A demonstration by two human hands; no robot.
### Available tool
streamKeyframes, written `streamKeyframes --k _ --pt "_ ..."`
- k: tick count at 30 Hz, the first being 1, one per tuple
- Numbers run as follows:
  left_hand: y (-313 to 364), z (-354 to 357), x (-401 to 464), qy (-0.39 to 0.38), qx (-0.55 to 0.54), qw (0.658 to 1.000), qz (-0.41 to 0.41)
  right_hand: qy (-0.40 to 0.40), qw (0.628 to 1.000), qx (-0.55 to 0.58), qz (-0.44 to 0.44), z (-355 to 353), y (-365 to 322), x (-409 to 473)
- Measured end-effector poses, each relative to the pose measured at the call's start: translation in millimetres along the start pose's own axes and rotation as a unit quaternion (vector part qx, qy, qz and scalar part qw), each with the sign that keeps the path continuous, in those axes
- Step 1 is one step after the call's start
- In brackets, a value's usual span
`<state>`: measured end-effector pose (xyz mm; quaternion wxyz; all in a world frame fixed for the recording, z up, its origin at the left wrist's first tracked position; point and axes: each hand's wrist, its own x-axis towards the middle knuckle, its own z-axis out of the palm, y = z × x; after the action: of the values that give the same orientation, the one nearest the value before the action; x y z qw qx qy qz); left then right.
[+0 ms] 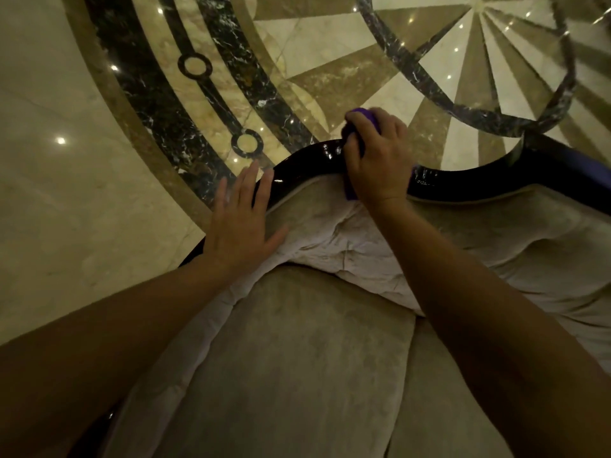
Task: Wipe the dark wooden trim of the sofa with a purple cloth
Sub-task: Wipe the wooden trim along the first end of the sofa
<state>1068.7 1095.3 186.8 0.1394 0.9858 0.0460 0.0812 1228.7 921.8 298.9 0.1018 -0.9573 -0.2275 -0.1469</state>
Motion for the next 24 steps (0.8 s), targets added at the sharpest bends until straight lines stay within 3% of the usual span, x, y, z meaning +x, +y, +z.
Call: streamKeyframes --k 2,6,8,15,17,20,24 --pt "14.1 -5.9 28.4 0.012 -0.016 1.0 0.006 -0.006 1.0 -0.017 0.012 -7.0 18.3 -10.6" --pt "20.5 -3.9 46.9 0.045 -0.012 0.999 -0.019 -0.061 0.985 -0.154 -0.042 -28.0 66.4 -28.8" --pt "27.5 -6.3 49.4 0.03 -0.029 0.999 -0.011 -0.101 0.961 -0.25 -0.053 -47.5 82.7 -31.9" --pt "27.5 -7.3 43.8 0.028 -0.028 0.999 -0.024 -0.218 0.879 -0.404 -0.126 -89.4 98.0 -16.3" --pt "27.5 -6.7 44.3 0.035 -0.032 0.999 -0.022 -0.232 0.867 -0.427 -0.112 -92.6 94.8 -8.0" --pt "26.6 -3.8 45.9 0.045 -0.044 0.998 -0.017 -0.213 0.907 -0.362 -0.044 -83.8 84.7 -7.9" --pt "25.6 -2.7 47.9 0.041 -0.057 0.997 -0.019 -0.091 0.98 -0.14 0.105 -52.0 59.6 -23.1"
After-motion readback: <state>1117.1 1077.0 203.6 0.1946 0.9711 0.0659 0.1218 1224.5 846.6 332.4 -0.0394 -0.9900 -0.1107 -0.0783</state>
